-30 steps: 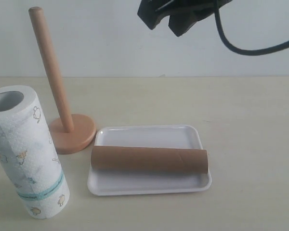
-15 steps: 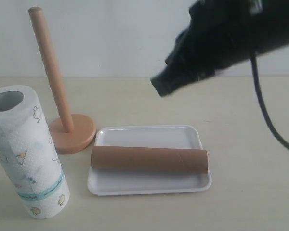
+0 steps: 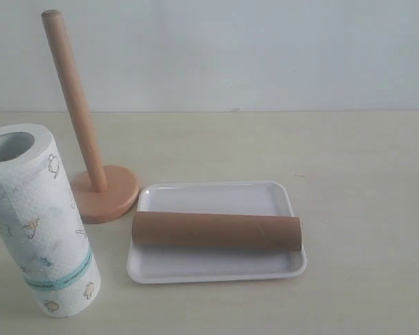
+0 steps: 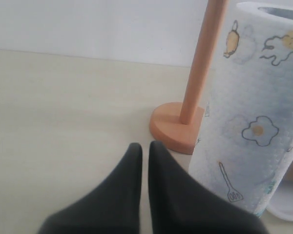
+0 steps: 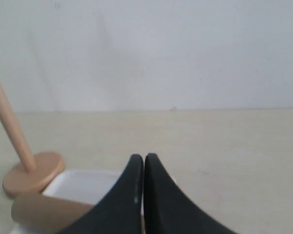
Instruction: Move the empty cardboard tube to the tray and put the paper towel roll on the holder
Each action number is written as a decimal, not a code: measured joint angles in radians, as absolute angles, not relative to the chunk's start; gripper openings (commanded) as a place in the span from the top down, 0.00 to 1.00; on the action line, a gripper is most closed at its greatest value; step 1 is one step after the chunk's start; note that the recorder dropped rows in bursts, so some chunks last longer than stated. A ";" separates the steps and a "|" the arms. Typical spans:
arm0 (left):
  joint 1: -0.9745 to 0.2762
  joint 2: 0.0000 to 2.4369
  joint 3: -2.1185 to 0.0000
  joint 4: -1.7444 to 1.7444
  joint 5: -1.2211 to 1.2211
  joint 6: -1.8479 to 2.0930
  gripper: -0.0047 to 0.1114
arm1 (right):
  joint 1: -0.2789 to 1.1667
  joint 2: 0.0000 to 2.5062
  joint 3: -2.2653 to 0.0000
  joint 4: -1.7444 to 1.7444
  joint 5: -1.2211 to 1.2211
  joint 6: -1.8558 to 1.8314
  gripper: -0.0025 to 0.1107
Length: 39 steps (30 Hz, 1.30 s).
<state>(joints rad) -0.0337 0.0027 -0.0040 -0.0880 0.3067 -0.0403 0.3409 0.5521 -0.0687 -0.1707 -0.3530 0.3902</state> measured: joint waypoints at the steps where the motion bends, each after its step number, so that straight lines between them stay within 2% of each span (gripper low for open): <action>1: -0.034 0.003 -0.004 -0.088 0.307 -0.040 0.92 | 0.320 0.501 -0.048 -0.171 -0.355 0.413 0.98; 7: -0.034 0.003 -0.004 -0.088 0.307 -0.040 0.92 | 0.207 0.239 -0.006 -0.168 -0.332 0.460 0.98; 13: -0.034 0.003 -0.004 -0.088 0.309 -0.040 0.92 | 0.130 0.028 -0.006 -0.168 -0.117 0.536 0.98; 22: -0.034 0.003 -0.004 -0.088 0.311 -0.040 0.92 | 0.009 0.006 0.000 -0.168 0.029 0.522 0.98; 32: -0.034 0.003 -0.004 -0.088 0.311 -0.040 0.92 | 0.000 0.005 0.001 -0.168 0.318 0.384 0.98; 39: -0.034 0.003 -0.004 -0.088 0.311 -0.040 0.92 | 0.000 0.005 0.001 -0.088 0.335 0.237 0.98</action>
<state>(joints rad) -0.0337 0.0027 -0.0040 -0.0880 0.3109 -0.0403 0.0000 0.0051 0.0009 -0.0876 0.3350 0.2373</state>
